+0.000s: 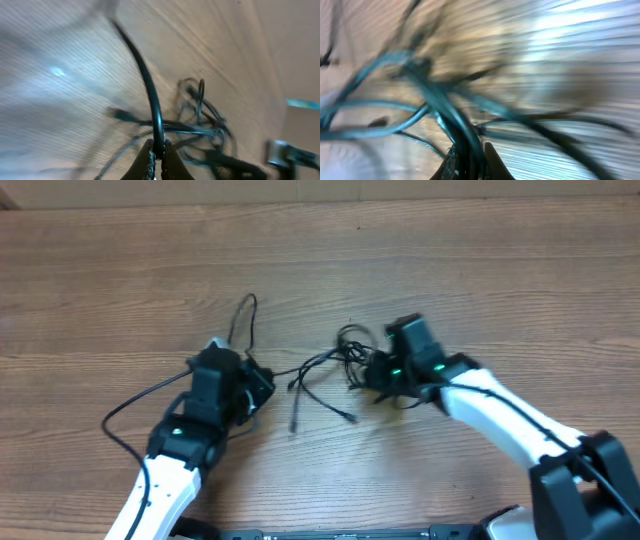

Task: Untangle cables
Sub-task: 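Pull the left gripper far left, extending one cable away from the coil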

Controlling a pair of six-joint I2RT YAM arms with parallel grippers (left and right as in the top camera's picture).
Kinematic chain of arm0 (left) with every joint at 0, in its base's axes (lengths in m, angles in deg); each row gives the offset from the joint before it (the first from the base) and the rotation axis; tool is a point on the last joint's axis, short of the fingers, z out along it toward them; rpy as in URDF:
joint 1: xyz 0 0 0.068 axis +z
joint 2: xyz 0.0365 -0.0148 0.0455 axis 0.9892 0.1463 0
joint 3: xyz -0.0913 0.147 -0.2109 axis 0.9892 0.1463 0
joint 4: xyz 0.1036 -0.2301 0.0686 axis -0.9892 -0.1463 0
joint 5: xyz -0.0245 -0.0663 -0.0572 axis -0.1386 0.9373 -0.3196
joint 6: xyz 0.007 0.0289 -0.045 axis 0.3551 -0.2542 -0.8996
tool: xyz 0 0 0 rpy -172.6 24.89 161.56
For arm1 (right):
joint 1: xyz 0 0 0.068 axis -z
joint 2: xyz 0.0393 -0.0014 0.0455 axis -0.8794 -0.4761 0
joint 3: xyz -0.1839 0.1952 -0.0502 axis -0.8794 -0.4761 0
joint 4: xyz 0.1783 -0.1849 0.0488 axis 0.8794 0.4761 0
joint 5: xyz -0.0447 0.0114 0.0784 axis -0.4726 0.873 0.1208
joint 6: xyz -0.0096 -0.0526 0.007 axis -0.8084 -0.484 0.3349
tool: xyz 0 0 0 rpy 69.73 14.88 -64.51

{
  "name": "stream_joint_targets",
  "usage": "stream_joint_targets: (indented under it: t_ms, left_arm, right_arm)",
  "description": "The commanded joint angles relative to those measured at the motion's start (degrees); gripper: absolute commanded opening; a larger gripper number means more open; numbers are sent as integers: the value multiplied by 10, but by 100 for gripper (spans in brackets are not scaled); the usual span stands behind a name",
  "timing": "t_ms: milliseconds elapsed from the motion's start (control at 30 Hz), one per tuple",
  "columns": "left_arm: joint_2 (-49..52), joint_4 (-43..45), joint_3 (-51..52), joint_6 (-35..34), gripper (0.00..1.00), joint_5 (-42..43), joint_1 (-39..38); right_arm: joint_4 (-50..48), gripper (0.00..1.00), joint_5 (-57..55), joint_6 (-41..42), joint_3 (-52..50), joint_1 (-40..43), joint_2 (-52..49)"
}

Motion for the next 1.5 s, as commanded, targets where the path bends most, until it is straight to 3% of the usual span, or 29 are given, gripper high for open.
stream_joint_targets:
  t_ms: [0, 300, 633, 900, 1133, 1233, 1267, 1367, 1433, 1467]
  left_arm:
    - [-18, -37, -14, 69, 4, -16, 57]
    - [-17, -49, -51, 220, 4, 90, 198]
    - [-17, -210, -200, 334, 4, 76, 359]
    - [-15, -309, -358, 336, 4, 77, 531]
    - [-15, -339, -409, 325, 4, 28, 602]
    - [-5, -350, -409, 289, 4, -31, 609]
    - [0, -355, -409, 281, 4, -42, 610]
    - [19, -353, -409, 253, 4, -66, 610]
    - [30, -324, -409, 252, 4, -43, 610]
    - [33, -310, -410, 252, 4, -22, 610]
  right_arm:
    - [21, 4, -69, 15, -1, 93, 36]
    - [91, 4, -94, 9, -1, 285, 44]
    - [116, 4, -95, -37, -1, 318, 44]
    - [116, 5, -95, -37, -1, 318, 44]
    - [117, 17, -95, -37, -1, 318, 44]
    - [117, 30, -95, -37, -1, 318, 44]
    - [117, 40, -95, -37, -1, 318, 44]
    - [117, 84, -95, -37, -1, 318, 44]
    - [117, 100, -95, -37, -1, 318, 44]
    - [117, 100, -94, -37, -1, 318, 44]
